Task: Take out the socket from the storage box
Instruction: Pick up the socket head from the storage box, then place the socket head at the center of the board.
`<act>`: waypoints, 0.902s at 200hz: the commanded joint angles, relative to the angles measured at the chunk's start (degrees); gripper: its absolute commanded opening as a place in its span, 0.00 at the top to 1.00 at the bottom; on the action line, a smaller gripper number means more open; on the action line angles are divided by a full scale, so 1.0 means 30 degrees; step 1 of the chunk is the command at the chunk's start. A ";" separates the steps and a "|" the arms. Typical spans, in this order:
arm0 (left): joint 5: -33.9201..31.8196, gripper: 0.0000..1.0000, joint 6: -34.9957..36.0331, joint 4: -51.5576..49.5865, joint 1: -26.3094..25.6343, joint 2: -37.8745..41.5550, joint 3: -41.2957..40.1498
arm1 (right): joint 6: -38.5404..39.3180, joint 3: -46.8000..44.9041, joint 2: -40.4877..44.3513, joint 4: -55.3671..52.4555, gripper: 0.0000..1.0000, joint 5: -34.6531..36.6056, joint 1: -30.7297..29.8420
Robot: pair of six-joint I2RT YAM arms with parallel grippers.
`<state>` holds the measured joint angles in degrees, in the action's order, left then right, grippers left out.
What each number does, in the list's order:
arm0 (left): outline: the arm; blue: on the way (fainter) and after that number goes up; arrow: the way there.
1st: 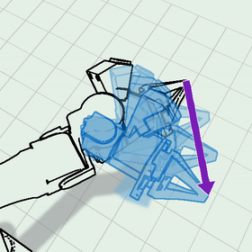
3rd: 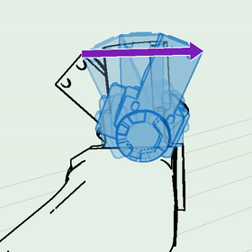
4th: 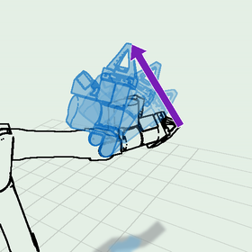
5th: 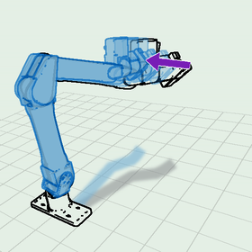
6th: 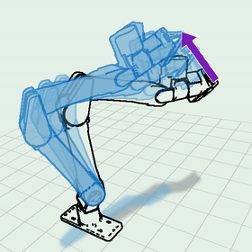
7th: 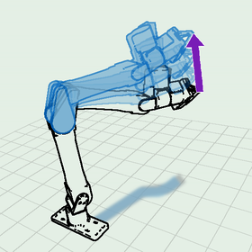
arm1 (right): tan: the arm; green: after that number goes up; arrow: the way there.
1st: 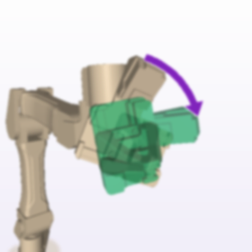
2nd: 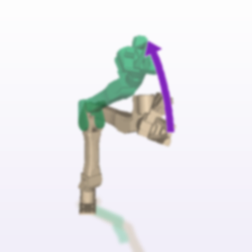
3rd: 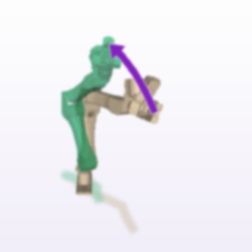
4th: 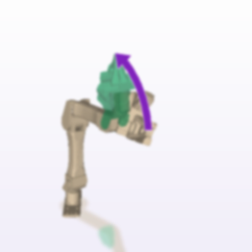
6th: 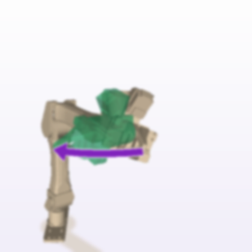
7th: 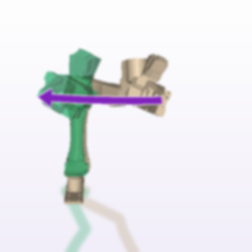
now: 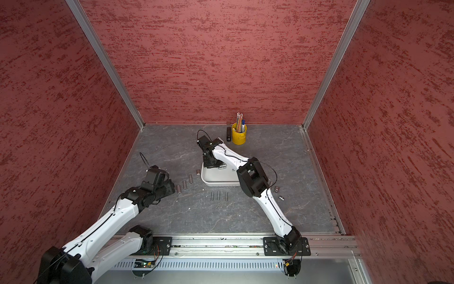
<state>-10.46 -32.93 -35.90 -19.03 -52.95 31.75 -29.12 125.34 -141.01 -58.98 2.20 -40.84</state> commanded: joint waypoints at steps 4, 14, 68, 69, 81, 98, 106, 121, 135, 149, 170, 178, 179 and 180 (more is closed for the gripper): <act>-0.0180 0.39 0.0092 0.0397 -0.0045 -0.0076 -0.0053 | 0.0659 -0.0747 0.3024 -0.0135 0.83 0.0429 -0.0097; -0.0176 0.39 0.0086 0.0400 -0.0082 -0.0082 -0.0056 | 0.0855 -0.1306 0.3880 -0.0073 0.84 0.0525 -0.0043; -0.0209 0.39 0.0063 0.0449 -0.0146 -0.0028 -0.0085 | 0.1242 -0.7087 1.0910 0.0661 0.84 0.1091 0.2134; -0.0222 0.39 0.0070 0.0451 -0.0154 -0.0037 -0.0075 | 0.1241 -0.7236 1.1071 0.0683 0.84 0.1088 0.2219; -0.0205 0.39 0.0092 0.0477 -0.0157 -0.0042 -0.0072 | 0.1212 -0.9076 1.2866 0.0973 0.84 0.1039 0.3370; -0.0205 0.39 0.0107 0.0475 -0.0160 -0.0023 -0.0066 | 0.1368 -1.1576 1.5202 0.1114 0.84 0.0846 0.5264; -0.0225 0.39 0.0107 0.0457 -0.0183 -0.0043 -0.0075 | 0.1442 -1.2936 1.6213 0.1166 0.84 0.0798 0.6226; -0.0229 0.39 0.0107 0.0466 -0.0200 0.0031 -0.0085 | 0.1503 -1.5259 1.7937 0.1247 0.84 0.0634 0.8340; -0.0207 0.39 0.0107 0.0505 -0.0245 0.0106 -0.0147 | 0.1312 -1.7296 1.9087 0.1313 0.84 0.0356 1.0342; -0.0207 0.39 0.0136 0.0519 -0.0277 0.0165 -0.0143 | 0.1065 -1.9417 2.0618 0.1696 0.84 -0.0284 1.2341; -0.0173 0.39 0.0165 0.0587 -0.0317 0.0287 -0.0182 | 0.0751 -2.2145 2.1655 0.2666 0.84 -0.1508 1.5038; -0.0148 0.39 0.0194 0.0595 -0.0370 0.0341 -0.0231 | 0.0729 -2.2760 2.1684 0.2792 0.84 -0.1607 1.5843; -0.0147 0.39 0.0180 0.0597 -0.0368 0.0352 -0.0236 | 0.0721 -2.2836 2.1673 0.2803 0.84 -0.1623 1.5929; -0.0147 0.39 0.0187 0.0613 -0.0382 0.0344 -0.0238 | 0.0718 -2.2904 2.1667 0.2824 0.84 -0.1647 1.6016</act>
<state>-10.48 -32.93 -35.79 -19.68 -53.08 31.70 -26.11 60.97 -77.67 -53.89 0.95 2.07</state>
